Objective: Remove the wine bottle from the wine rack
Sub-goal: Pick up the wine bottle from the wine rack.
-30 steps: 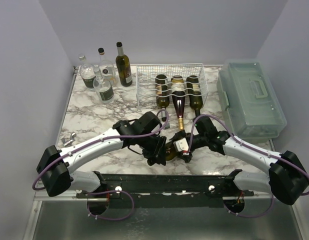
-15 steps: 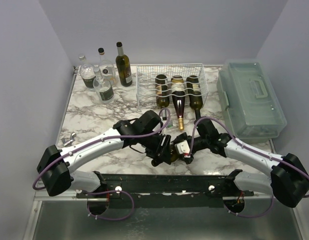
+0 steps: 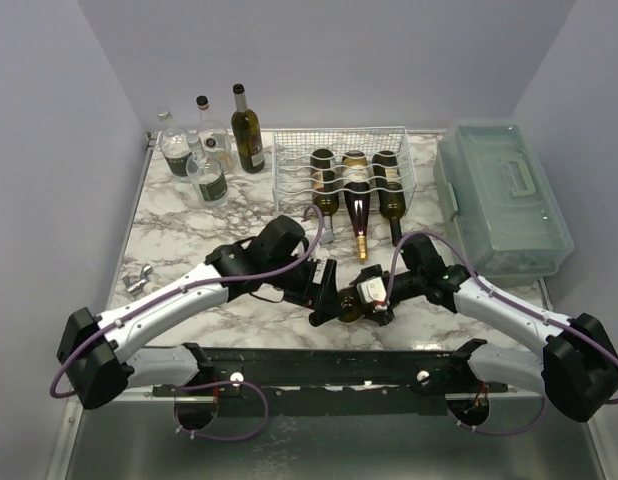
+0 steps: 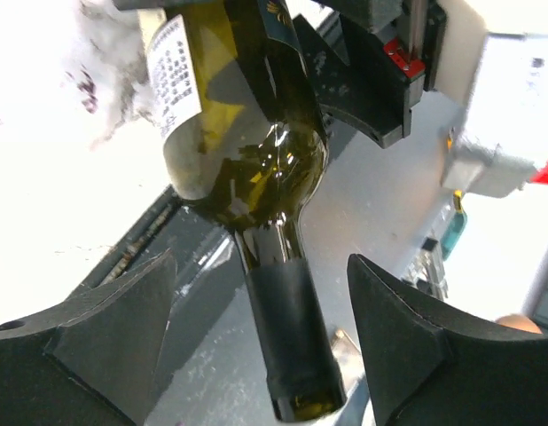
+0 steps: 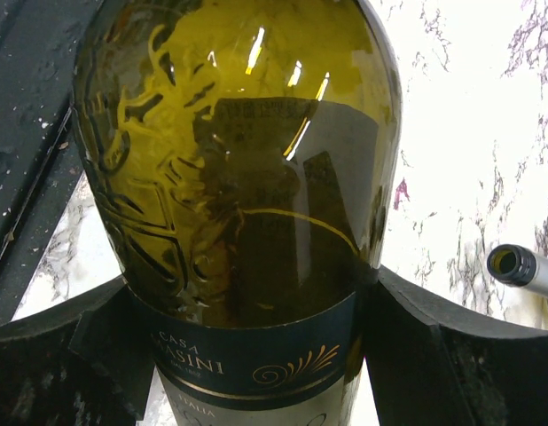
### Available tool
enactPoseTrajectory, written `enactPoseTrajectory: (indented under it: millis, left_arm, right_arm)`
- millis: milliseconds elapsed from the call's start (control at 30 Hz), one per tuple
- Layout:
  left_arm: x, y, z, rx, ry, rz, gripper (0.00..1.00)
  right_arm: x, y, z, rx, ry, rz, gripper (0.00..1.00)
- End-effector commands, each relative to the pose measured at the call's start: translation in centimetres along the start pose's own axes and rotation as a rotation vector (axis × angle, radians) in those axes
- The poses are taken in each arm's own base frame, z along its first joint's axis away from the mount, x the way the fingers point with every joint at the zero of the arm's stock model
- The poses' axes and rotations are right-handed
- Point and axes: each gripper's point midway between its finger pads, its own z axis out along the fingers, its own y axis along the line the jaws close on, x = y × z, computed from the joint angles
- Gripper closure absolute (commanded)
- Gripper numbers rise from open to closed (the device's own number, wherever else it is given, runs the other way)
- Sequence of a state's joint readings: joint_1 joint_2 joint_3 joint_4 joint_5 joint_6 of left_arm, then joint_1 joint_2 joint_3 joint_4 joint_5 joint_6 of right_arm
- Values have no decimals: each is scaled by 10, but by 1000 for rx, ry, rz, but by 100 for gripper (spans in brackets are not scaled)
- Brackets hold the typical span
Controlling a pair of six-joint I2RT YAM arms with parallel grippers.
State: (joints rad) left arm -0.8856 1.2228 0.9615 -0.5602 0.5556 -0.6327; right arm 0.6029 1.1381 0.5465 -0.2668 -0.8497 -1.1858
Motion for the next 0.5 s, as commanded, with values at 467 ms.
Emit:
enactPoseTrajectory:
  millis: [467]
  left_arm:
    - [-66,-34,-91,164,-818,368,1]
  right_arm:
    - [-32,-9,-20,0,-164,53,89]
